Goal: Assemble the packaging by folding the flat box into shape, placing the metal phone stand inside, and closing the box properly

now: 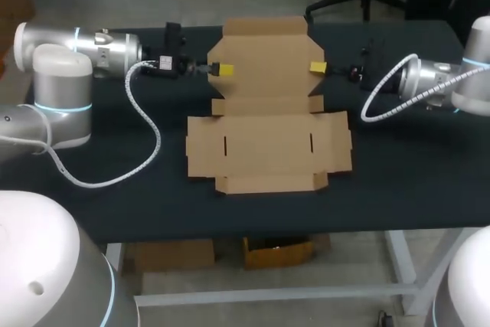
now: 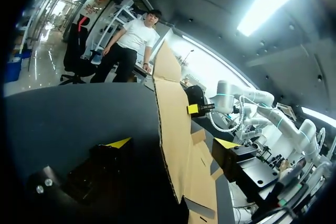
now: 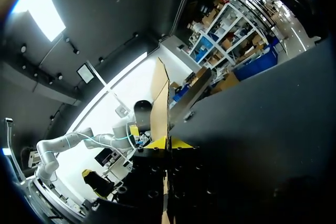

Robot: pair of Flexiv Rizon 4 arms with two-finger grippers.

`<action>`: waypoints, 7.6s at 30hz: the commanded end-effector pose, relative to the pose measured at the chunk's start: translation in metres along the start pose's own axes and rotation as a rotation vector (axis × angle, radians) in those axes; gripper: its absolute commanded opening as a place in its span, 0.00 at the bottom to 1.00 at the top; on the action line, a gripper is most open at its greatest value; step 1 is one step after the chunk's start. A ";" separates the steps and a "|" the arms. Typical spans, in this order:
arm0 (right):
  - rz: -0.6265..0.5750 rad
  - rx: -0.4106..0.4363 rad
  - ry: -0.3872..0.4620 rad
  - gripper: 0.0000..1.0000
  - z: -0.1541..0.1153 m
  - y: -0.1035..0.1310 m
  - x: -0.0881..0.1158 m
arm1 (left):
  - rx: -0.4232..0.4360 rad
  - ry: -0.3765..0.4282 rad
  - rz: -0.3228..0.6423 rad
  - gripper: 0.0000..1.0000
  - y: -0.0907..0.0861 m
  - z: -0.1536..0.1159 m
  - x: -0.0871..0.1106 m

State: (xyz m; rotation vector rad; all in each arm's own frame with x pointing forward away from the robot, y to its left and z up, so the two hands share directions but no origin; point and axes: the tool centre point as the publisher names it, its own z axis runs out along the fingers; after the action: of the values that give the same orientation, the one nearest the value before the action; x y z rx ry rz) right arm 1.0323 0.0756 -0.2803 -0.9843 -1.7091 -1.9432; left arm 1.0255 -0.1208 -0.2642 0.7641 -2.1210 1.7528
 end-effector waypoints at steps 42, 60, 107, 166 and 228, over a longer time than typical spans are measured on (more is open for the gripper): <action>-0.041 -0.001 0.044 0.00 0.011 0.010 0.003 | 0.010 0.081 0.038 0.17 -0.007 0.029 0.007; -0.045 -0.010 0.052 0.00 0.011 0.009 0.005 | 0.017 0.093 0.043 0.00 -0.008 0.031 0.008; -0.065 0.011 -0.289 0.00 -0.072 -0.003 0.056 | 0.021 0.118 0.115 0.00 -0.053 0.040 -0.015; -0.249 0.147 -0.534 0.00 -0.116 -0.069 0.126 | 0.035 0.129 0.335 0.00 -0.091 0.050 0.001; -0.330 0.175 -0.520 0.00 -0.118 -0.133 0.131 | 0.073 0.101 0.608 0.00 -0.064 0.047 0.074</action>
State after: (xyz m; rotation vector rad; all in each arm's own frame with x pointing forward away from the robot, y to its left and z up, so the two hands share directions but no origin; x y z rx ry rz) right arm 0.8225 0.0075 -0.2841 -1.2808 -2.4118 -1.7780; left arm 1.0097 -0.1922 -0.1833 0.0152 -2.3827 2.0962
